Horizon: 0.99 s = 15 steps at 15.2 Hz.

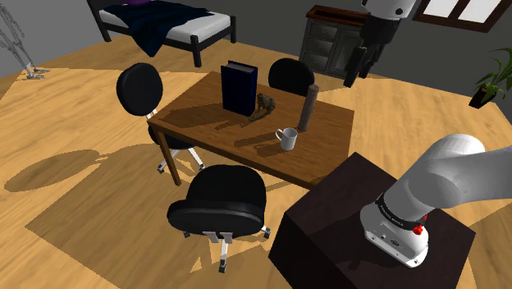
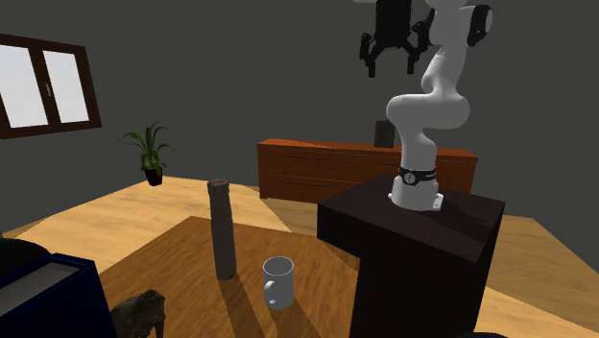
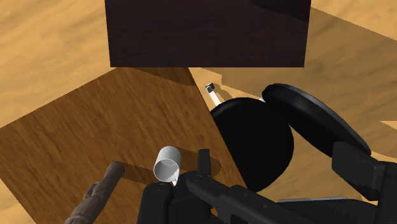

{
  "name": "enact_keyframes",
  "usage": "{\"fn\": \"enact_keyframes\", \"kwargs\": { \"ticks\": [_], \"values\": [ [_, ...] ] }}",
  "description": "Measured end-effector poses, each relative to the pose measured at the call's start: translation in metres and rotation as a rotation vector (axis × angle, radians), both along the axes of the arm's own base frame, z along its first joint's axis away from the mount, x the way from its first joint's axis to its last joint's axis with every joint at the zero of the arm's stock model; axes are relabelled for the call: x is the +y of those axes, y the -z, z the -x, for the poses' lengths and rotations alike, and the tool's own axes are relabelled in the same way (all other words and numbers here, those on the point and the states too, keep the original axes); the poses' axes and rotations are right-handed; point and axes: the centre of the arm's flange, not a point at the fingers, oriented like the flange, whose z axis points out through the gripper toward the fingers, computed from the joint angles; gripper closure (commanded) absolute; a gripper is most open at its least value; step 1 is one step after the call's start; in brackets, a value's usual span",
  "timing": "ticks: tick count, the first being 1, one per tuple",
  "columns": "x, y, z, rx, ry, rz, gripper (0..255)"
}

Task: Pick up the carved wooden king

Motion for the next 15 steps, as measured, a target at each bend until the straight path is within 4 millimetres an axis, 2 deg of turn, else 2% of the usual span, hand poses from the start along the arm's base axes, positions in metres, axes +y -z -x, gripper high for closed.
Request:
{"fn": "enact_keyframes", "kwargs": {
  "ticks": [3, 6, 12, 15],
  "values": [
    [-0.011, 0.008, -0.009, 0.000, 0.001, 0.001, 0],
    [-0.028, 0.025, -0.033, 0.000, 0.001, 0.003, 0],
    [-0.080, 0.069, -0.079, -0.001, 0.002, 0.009, 0],
    [-0.104, 0.085, -0.102, -0.002, 0.003, 0.012, 0]
  ]
}}
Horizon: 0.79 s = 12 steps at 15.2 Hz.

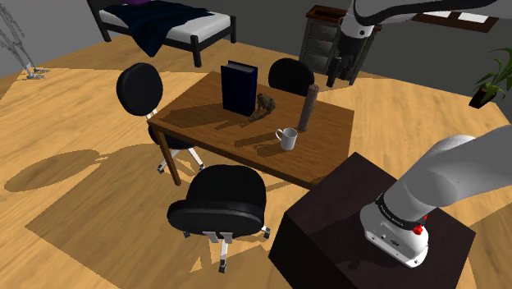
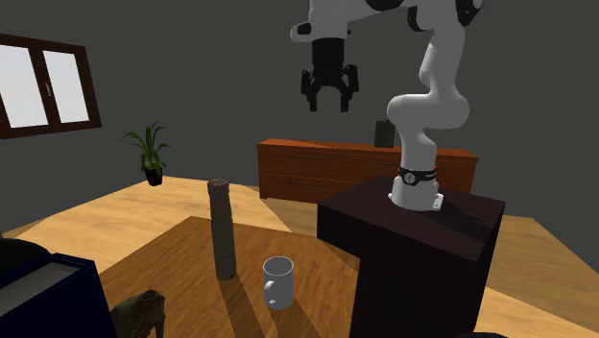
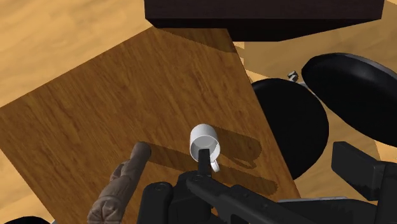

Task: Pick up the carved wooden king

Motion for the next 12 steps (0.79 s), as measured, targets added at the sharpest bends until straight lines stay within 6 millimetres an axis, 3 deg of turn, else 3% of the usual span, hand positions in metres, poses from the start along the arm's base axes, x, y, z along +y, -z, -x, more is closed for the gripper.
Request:
{"fn": "enact_keyframes", "kwargs": {
  "ticks": [12],
  "values": [
    [-0.098, 0.081, -0.095, -0.003, 0.002, 0.012, 0]
  ]
}}
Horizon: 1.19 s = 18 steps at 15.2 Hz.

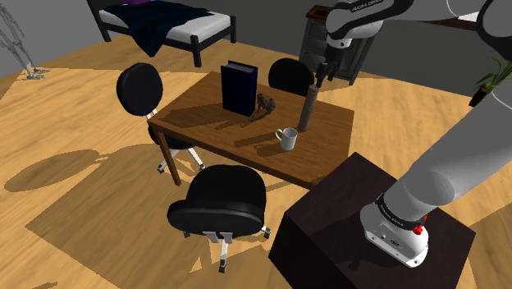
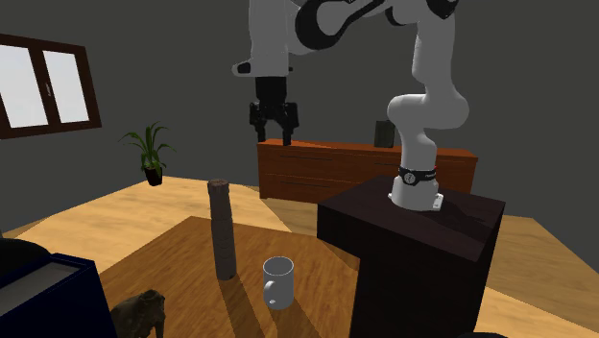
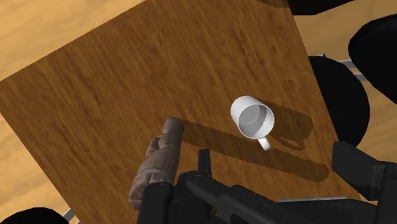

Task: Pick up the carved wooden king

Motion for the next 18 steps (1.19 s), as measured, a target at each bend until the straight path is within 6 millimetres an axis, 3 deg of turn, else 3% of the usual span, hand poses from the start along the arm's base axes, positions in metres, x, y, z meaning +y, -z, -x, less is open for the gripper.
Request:
{"fn": "enact_keyframes", "kwargs": {
  "ticks": [12, 18],
  "values": [
    [-0.099, 0.075, -0.094, -0.003, 0.002, 0.013, 0],
    [-0.111, 0.105, -0.103, -0.003, 0.002, 0.014, 0]
  ]
}}
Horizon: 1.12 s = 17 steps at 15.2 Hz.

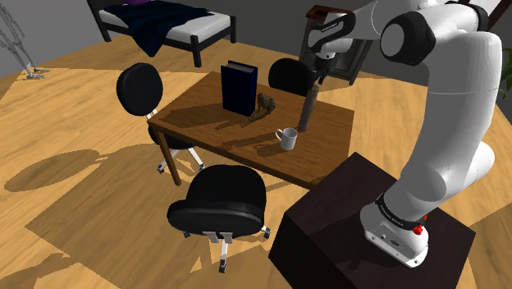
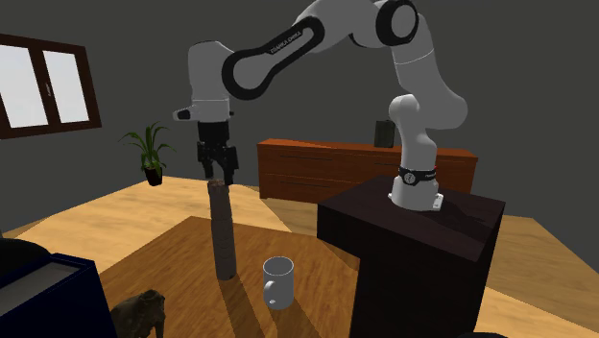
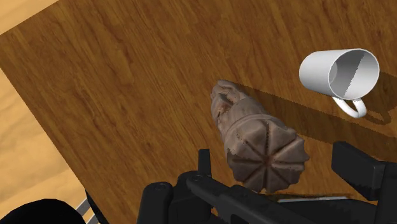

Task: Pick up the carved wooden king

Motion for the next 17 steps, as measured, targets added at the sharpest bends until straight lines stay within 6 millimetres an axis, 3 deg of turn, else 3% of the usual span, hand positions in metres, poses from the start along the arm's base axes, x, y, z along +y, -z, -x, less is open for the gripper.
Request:
{"fn": "enact_keyframes", "kwargs": {
  "ticks": [3, 4, 14, 17],
  "values": [
    [0.000, 0.016, 0.001, 0.000, 0.000, 0.000, 0],
    [0.000, 0.018, 0.000, 0.000, 0.000, 0.000, 255],
    [0.000, 0.019, 0.000, -0.002, 0.000, 0.001, 255],
    [0.001, 0.010, -0.001, 0.000, 0.000, 0.000, 255]
  ]
}}
